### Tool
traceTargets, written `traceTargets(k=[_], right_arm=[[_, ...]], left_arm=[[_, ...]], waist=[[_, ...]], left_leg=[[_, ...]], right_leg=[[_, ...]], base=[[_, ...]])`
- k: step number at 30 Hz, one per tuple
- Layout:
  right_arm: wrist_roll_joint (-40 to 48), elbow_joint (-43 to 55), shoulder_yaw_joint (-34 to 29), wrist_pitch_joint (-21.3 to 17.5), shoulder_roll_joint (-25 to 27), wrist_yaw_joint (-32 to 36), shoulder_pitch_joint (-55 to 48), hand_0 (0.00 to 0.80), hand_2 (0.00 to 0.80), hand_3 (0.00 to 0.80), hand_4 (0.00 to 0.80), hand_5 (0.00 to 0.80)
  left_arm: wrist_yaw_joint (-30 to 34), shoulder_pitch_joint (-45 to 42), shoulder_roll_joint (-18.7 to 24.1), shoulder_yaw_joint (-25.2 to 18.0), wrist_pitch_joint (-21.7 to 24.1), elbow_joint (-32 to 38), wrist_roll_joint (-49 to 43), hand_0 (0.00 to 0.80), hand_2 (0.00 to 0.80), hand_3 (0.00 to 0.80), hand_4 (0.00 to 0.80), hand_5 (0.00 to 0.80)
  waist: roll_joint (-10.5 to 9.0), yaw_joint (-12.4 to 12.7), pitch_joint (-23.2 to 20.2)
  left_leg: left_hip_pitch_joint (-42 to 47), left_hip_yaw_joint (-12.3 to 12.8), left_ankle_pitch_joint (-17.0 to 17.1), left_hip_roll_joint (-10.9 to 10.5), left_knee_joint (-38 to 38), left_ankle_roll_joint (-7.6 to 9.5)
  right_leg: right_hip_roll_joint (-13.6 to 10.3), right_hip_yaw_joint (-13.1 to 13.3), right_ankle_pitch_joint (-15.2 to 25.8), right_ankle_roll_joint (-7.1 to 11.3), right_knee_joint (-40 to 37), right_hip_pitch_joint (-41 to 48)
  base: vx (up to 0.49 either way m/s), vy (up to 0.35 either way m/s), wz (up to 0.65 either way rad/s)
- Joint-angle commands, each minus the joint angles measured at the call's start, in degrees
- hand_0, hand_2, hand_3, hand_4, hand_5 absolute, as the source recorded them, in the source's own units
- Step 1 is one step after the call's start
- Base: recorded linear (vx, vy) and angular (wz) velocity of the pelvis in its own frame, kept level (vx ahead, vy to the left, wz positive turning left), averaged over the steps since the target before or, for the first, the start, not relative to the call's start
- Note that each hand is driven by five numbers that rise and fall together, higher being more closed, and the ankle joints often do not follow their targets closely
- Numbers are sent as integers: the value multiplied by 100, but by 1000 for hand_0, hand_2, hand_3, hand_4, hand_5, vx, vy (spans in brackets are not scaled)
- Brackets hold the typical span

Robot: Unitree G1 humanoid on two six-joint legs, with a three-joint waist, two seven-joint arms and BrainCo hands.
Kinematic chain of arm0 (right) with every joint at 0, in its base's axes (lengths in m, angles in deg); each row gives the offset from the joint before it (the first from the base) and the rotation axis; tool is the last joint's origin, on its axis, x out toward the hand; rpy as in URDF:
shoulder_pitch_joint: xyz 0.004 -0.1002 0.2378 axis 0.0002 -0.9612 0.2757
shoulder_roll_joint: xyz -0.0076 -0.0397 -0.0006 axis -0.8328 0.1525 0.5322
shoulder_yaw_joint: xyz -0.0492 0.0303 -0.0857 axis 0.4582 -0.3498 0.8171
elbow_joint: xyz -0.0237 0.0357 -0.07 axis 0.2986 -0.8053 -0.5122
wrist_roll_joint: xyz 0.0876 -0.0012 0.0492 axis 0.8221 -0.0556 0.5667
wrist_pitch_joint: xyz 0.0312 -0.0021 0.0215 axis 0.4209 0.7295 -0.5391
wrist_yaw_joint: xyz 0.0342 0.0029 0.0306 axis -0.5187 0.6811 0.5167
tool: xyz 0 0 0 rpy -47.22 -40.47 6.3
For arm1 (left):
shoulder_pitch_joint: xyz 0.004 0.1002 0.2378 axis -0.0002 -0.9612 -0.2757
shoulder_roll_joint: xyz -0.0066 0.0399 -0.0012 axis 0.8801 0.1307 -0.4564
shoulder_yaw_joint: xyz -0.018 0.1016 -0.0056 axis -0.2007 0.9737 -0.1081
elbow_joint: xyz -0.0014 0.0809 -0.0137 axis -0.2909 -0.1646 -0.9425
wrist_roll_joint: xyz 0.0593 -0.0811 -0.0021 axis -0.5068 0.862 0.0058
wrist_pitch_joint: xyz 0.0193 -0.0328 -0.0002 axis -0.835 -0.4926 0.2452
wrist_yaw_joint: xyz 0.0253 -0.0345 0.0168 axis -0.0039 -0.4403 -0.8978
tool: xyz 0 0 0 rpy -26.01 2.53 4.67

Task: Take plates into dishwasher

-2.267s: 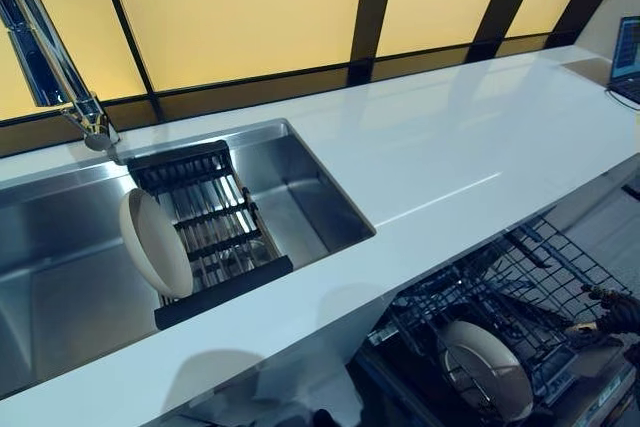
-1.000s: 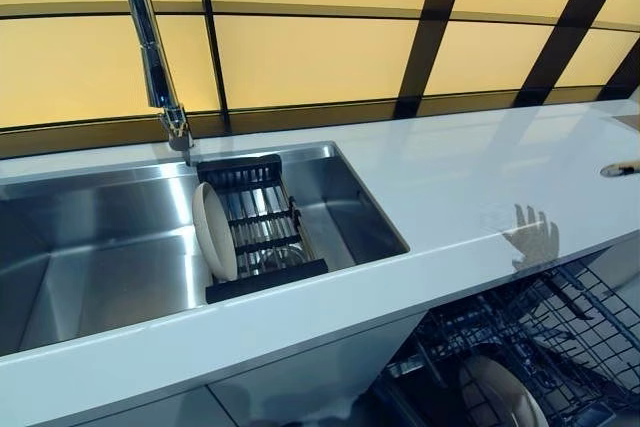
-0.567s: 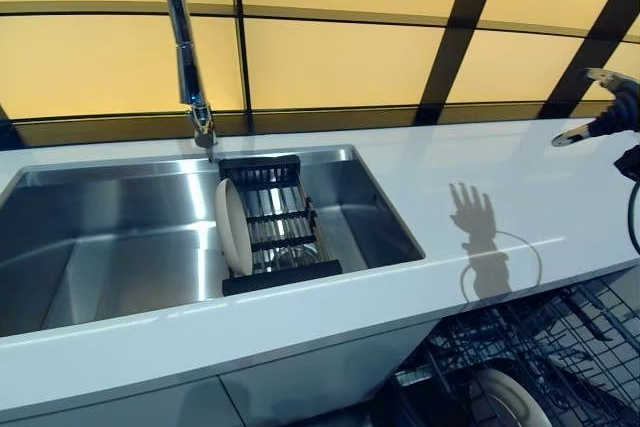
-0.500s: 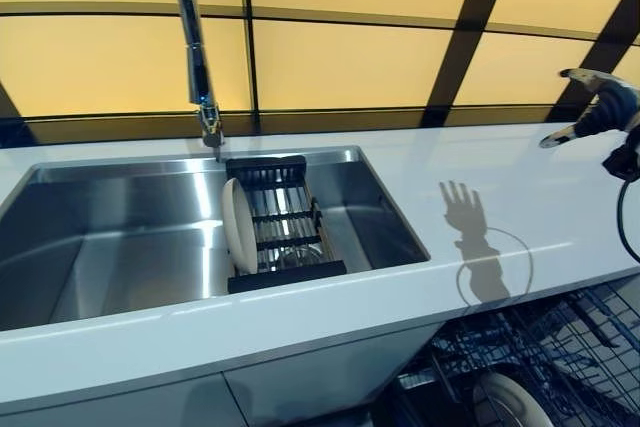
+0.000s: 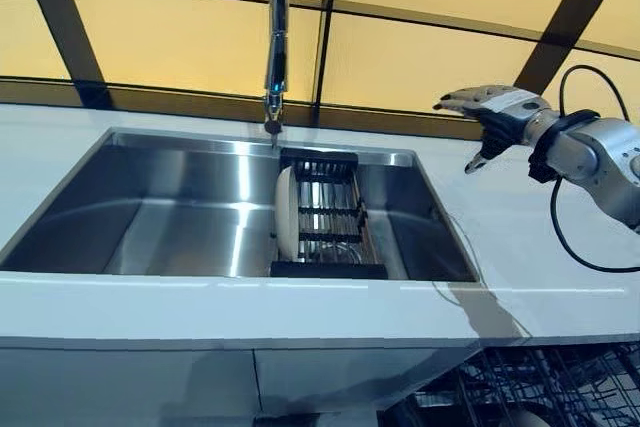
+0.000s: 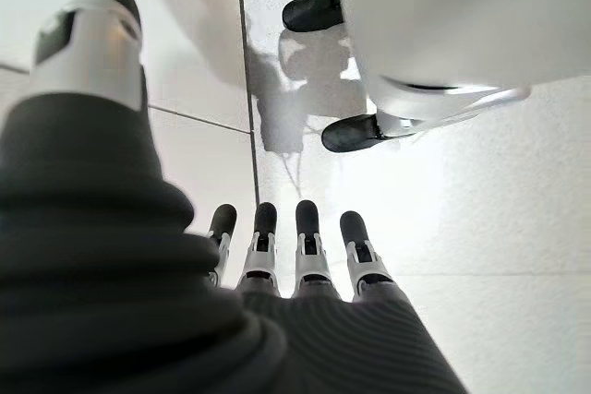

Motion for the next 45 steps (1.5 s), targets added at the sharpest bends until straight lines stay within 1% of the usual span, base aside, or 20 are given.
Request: traceTargets(k=[1,6,10,14,25,27,32,45], right_arm=[[-422,-153,273,-245,10,-366,769,0,0,0,0,0],[-468,-184,484,-253,-95,-474,989,0,0,0,0,0],[-639,-333,596,-340,-166,-618,1124,0,0,0,0,0],[-683,-397,715,-290,-274,-671,1280,0,0,0,0,0],[-740,-411,679,-193,-444,-630,1424,0,0,0,0,0],[-758,-373,667,-211,-475,-565,1470,0,0,0,0,0],[-677,-239,706,-97,-570,-490,1590,0,0,0,0,0],[-550,68,656,-42,-835,-273,1680,0,0,0,0,0]], left_arm=[[-72,174,211,49,72,-84,175,0,0,0,0,0],[-60,162,269,28,98,-37,288,0,0,0,0,0],[-47,129,268,74,130,55,339,0,0,0,0,0],[-30,167,279,95,118,73,402,0,0,0,0,0],[-52,84,217,68,155,109,387,0,0,0,0,0],[-43,82,234,68,134,123,401,0,0,0,0,0],[-47,41,208,75,142,119,369,0,0,0,0,0],[-92,44,172,22,137,99,384,0,0,0,0,0]], waist=[[-121,136,120],[-97,234,279],[-55,298,388],[-36,342,450],[-42,421,422],[-44,428,397],[-45,462,360],[-80,543,343]], left_leg=[[-187,-421,-42,20,-15,-77],[-334,-524,49,22,-15,-107],[-433,-583,101,24,-15,-128],[-514,-625,143,23,-15,-146],[-526,-679,167,22,-15,-173],[-520,-688,163,14,-15,-171],[-486,-701,160,9,-15,-175],[-491,-729,151,7,-15,-174]], right_leg=[[-115,-14,-8,505,2,193],[-123,-141,-7,481,2,123],[-135,-216,-12,472,2,65],[-151,-300,-17,465,2,22],[-169,-418,-58,445,2,55],[-167,-414,-71,445,2,66],[-174,-455,-91,437,2,109],[-179,-507,-113,433,2,122]], base=[[-40,-39,17],[-43,-21,17],[-67,2,9],[-47,5,17],[-4,3,6],[7,3,5],[12,4,2],[1,-1,0]])
